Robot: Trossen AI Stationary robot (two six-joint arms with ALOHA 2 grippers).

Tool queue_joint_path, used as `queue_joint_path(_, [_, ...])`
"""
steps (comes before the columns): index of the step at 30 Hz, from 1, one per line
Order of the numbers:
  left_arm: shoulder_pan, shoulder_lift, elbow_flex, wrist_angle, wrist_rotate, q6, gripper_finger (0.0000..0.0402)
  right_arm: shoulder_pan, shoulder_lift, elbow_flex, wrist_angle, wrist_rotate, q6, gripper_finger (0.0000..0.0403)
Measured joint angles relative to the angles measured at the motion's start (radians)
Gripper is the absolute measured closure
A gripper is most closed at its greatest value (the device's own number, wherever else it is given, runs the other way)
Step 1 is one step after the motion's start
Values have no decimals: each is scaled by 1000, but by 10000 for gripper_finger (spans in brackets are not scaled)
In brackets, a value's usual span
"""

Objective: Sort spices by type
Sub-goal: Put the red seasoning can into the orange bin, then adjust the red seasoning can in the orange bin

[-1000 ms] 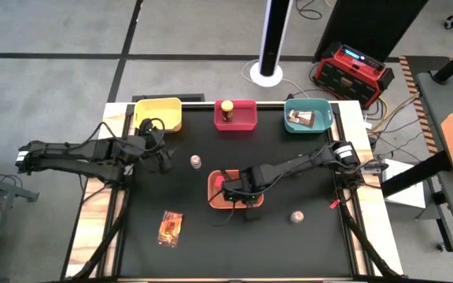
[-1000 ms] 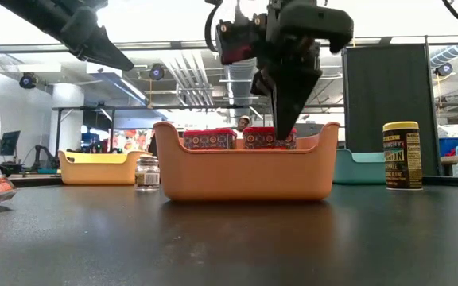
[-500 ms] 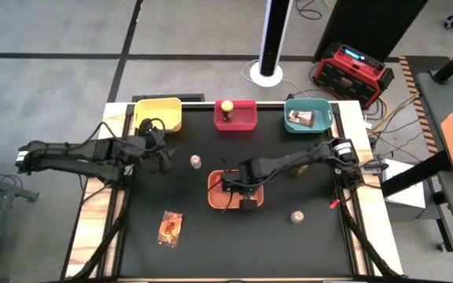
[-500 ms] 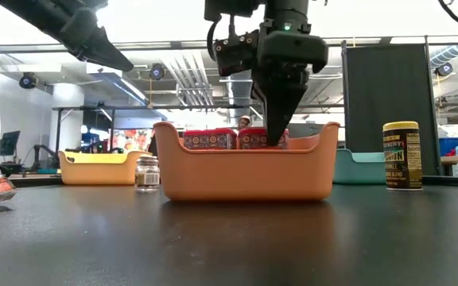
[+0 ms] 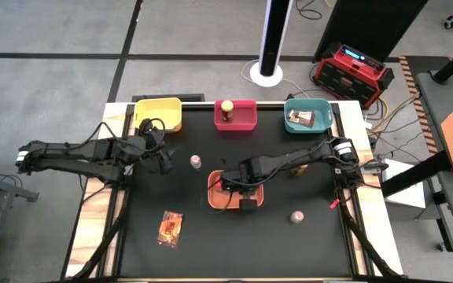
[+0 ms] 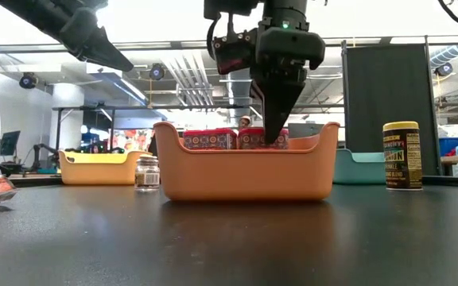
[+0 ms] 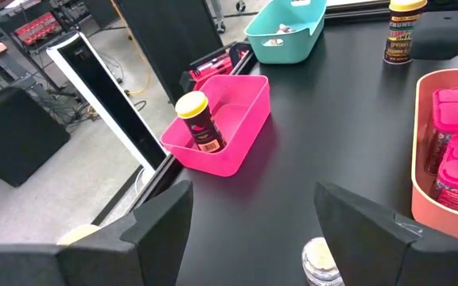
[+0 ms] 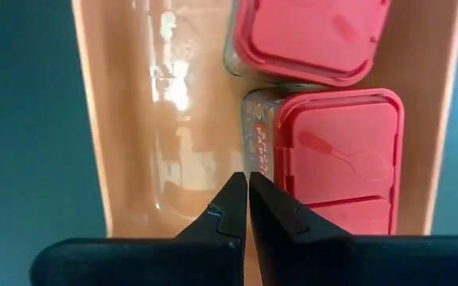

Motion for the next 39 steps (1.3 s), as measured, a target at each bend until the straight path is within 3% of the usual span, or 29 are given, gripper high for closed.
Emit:
queue_joint_path(13, [0, 0, 0, 0, 0, 0, 154, 26, -1, 28, 4, -94, 1, 394])
queue_joint_path(23, [0, 0, 0, 0, 0, -1, 154, 38, 5, 36, 247, -92, -17, 394])
queue_joint_path(39, [0, 3, 0, -7, 0, -3, 154, 38, 43, 29, 210, 68, -33, 394])
